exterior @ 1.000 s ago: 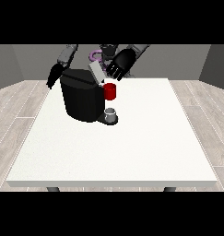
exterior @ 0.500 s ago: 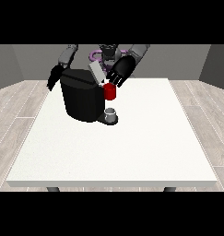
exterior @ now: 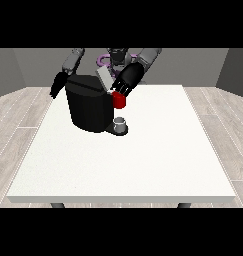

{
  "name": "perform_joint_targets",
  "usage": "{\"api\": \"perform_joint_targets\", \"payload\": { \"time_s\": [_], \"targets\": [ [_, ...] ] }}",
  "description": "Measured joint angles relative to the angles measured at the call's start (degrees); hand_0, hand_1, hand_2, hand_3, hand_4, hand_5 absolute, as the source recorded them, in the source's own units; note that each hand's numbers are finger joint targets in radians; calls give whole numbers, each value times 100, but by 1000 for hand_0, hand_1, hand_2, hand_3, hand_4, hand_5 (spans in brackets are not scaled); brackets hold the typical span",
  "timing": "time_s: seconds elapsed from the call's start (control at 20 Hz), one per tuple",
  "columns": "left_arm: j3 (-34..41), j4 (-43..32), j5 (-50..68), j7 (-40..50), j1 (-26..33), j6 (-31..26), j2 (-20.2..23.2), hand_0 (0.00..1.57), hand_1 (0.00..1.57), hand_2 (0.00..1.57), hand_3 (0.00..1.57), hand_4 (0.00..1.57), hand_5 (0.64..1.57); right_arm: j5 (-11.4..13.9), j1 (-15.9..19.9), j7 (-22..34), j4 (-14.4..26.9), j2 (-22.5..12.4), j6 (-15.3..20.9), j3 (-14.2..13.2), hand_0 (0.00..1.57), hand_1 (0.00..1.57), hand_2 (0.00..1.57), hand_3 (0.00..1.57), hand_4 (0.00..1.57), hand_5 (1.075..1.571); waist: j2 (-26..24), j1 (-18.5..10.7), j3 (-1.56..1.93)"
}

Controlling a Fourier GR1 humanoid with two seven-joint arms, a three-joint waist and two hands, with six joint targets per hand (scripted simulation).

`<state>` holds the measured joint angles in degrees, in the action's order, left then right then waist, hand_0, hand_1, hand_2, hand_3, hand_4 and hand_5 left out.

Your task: Insert the coffee pod into the coffee machine and close the lid

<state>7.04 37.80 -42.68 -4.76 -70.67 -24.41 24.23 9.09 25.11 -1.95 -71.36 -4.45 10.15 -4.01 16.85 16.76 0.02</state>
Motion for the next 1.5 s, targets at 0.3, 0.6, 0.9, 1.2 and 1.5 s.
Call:
{"api": "perform_joint_targets", "payload": {
  "time_s": [0.3,0.6,0.9,1.2,1.5],
  "targets": [
    [6,-86,-83,44,-135,85,32,1205,1205,1249,1198,368,1571,54,139,134,-1,62,66,60,0,0,0,0,0,1571,78,51,-7],
    [49,-149,-103,-182,-109,200,131,1189,1189,1207,1172,362,1571,40,128,287,-122,0,2,66,0,0,0,0,0,1571,57,105,-5],
    [-27,-126,-280,-201,-186,448,177,1216,1216,1228,1104,0,1571,24,185,207,-124,-49,-21,32,0,0,0,0,0,1571,169,145,-2],
    [-194,-128,-504,-438,-200,543,321,1173,1173,1170,1017,0,1571,-10,221,233,-156,-67,-18,-9,0,0,0,0,0,1571,256,149,1],
    [-177,-189,-561,-572,-199,660,343,1110,1110,1122,969,0,1571,53,207,305,-232,-24,40,53,0,0,0,0,41,1571,303,147,10]
  ]
}}
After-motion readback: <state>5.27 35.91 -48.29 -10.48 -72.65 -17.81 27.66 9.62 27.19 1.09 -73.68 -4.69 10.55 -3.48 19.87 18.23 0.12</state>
